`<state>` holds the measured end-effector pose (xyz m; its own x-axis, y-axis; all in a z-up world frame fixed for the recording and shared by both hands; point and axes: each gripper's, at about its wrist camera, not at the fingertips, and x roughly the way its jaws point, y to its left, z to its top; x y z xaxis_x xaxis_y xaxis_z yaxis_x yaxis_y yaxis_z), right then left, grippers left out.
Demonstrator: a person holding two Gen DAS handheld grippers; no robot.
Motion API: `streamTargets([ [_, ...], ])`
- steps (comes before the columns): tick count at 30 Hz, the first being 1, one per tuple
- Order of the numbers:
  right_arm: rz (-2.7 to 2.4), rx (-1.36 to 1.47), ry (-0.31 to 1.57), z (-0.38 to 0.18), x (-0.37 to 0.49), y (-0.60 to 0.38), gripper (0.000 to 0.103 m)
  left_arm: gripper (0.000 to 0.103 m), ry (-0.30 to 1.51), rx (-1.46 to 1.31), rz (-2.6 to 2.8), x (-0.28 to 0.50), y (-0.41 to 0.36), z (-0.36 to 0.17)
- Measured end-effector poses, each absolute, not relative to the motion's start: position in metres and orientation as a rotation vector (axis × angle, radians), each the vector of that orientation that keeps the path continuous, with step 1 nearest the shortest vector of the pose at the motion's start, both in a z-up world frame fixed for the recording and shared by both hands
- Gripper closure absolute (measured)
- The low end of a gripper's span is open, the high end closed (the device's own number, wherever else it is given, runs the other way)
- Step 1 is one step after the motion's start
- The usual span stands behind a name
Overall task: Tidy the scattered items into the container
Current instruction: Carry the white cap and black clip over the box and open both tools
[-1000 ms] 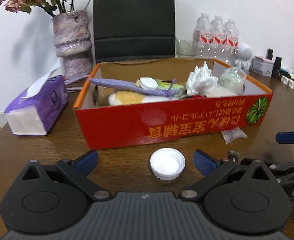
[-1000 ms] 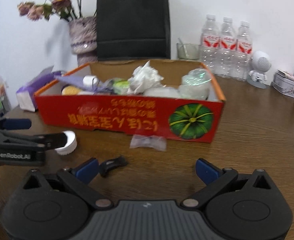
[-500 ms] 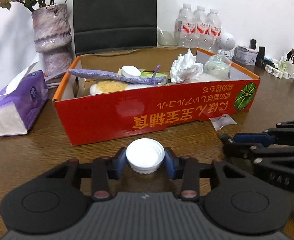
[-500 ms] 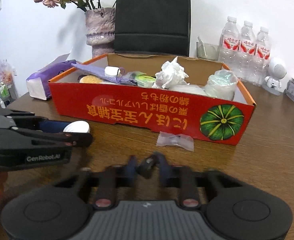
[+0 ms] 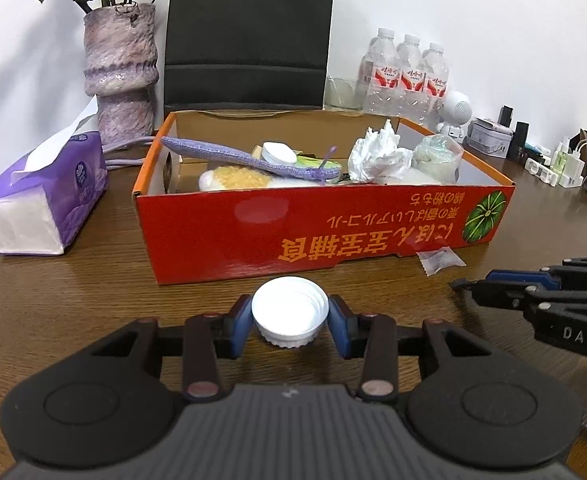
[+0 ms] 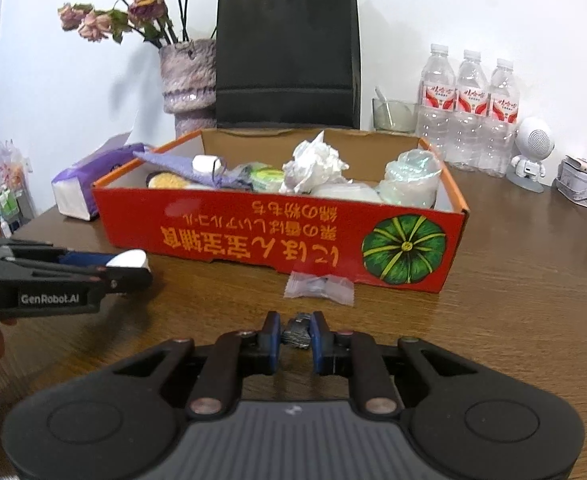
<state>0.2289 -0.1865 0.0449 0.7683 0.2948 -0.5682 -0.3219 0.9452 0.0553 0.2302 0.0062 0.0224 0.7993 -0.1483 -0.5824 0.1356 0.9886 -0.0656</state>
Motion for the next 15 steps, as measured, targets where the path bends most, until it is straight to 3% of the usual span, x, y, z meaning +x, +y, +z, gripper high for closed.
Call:
streamTargets([
  [15, 0.356, 0.027, 0.506, 0.080, 0.218, -0.200, 0.088, 0.062, 0.505, 0.067, -0.178, 0.211, -0.016, 0.060],
])
